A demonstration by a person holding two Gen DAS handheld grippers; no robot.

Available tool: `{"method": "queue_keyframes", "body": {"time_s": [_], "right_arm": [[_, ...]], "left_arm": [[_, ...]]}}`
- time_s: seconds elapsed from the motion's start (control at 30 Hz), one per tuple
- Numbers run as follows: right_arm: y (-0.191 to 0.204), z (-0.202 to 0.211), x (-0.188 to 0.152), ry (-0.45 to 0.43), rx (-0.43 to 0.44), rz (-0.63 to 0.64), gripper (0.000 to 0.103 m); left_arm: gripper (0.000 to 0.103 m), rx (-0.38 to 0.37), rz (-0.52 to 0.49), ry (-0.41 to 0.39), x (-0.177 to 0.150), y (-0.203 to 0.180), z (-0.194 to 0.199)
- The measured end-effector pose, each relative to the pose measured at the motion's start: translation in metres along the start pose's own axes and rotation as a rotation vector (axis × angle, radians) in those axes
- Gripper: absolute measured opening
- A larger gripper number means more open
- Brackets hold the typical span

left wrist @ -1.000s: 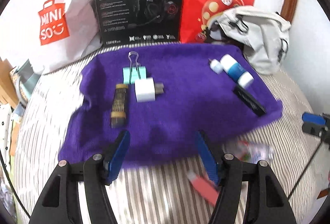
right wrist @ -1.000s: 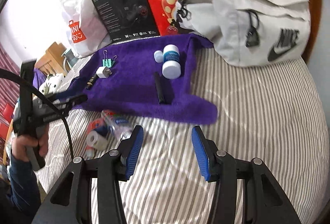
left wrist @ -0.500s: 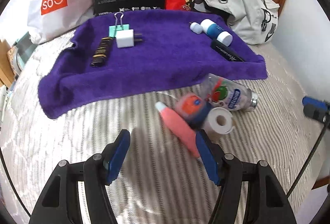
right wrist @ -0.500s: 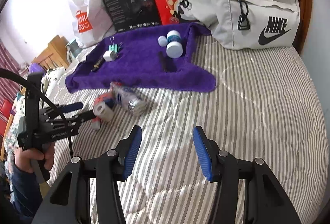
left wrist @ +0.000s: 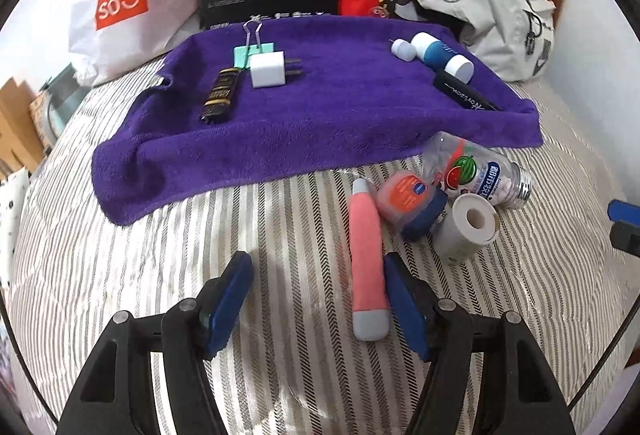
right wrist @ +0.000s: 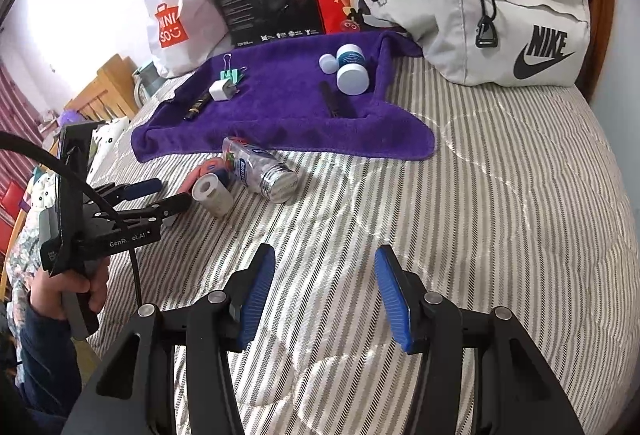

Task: Organize rigid objects
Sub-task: 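Grasp the pink tube with the left tool while the right tool grasps the clear candy bottle, then carry the pink tube with the left tool while the right tool carries the bottle onto the towel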

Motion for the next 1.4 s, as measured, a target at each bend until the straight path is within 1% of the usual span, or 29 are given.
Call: {"method": "queue_keyframes", "body": {"time_s": [0.07,0.17,0.2,0.23,0.3,0.37,0.5,0.63,0.7,0.77,0.83,0.9,1.0,1.07,1.17,1.23,1.3,1.4], "right_arm": [[0.002,-0.003,0.001,0.005,0.004,0.004,0.052],[0.004,-0.010,0.003,0.012,0.011,0.011,0.052],[0.006,-0.013,0.004,0.014,0.016,0.016,0.052],[0.008,-0.016,0.006,0.014,0.022,0.026,0.052],[0.011,-0.023,0.012,0.021,0.027,0.043,0.052],[0.016,-0.032,0.020,0.030,0.026,0.069,0.052],[0.025,-0.052,0.037,0.059,0.048,0.148,0.052],[0.029,-0.080,0.050,0.124,0.024,0.231,0.052],[0.032,-0.092,0.053,0.154,0.036,0.266,0.052],[0.036,-0.101,0.057,0.159,0.056,0.301,0.052],[0.038,-0.112,0.061,0.179,0.059,0.325,0.052],[0.041,-0.122,0.063,0.193,0.064,0.348,0.055],[0.048,-0.129,0.066,0.178,0.071,0.393,0.055],[0.050,-0.130,0.066,0.171,0.070,0.394,0.054],[0.046,-0.125,0.062,0.161,0.076,0.377,0.049],[0.040,-0.117,0.058,0.154,0.077,0.336,0.042],[0.030,-0.108,0.052,0.146,0.069,0.285,0.042],[0.016,-0.090,0.037,0.134,0.026,0.229,0.042]], "left_arm": [[0.065,-0.008,-0.023,-0.014,0.002,-0.004,0.000],[0.054,-0.034,-0.046,-0.037,0.004,-0.011,-0.001],[0.050,-0.039,-0.056,-0.043,0.004,-0.013,0.000],[0.040,-0.057,-0.070,-0.052,0.005,-0.014,0.000],[0.028,-0.088,-0.082,-0.061,0.005,-0.017,0.002],[0.018,-0.098,-0.090,-0.064,0.005,-0.017,0.002],[0.017,-0.133,-0.075,-0.053,0.003,-0.009,0.003],[0.017,-0.132,-0.070,-0.041,-0.003,0.001,0.005],[0.017,-0.145,-0.059,-0.037,-0.004,0.007,0.005],[0.017,-0.168,-0.040,-0.036,-0.005,0.013,0.004],[0.017,-0.187,-0.024,-0.035,-0.006,0.016,0.003],[0.017,-0.197,-0.016,-0.034,-0.006,0.017,0.003],[0.018,-0.199,-0.016,-0.030,-0.005,0.017,0.002],[0.018,-0.196,-0.023,-0.031,-0.004,0.016,0.002],[0.018,-0.197,-0.020,-0.031,-0.004,0.017,0.002],[0.018,-0.194,-0.023,-0.034,-0.004,0.016,0.002],[0.018,-0.192,-0.023,-0.034,-0.005,0.016,0.002],[0.018,-0.190,-0.024,-0.037,-0.005,0.016,0.002]]}}
Point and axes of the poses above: each gripper's, at about its wrist camera, not at the fingertips, and z roughly against the way its jaws point, y to its left, x to its top, the point moved 1 cm from there along -z, roughly the way its jaws point, and after that the axes turned 10 degrees about x, right-handed, at the moved point
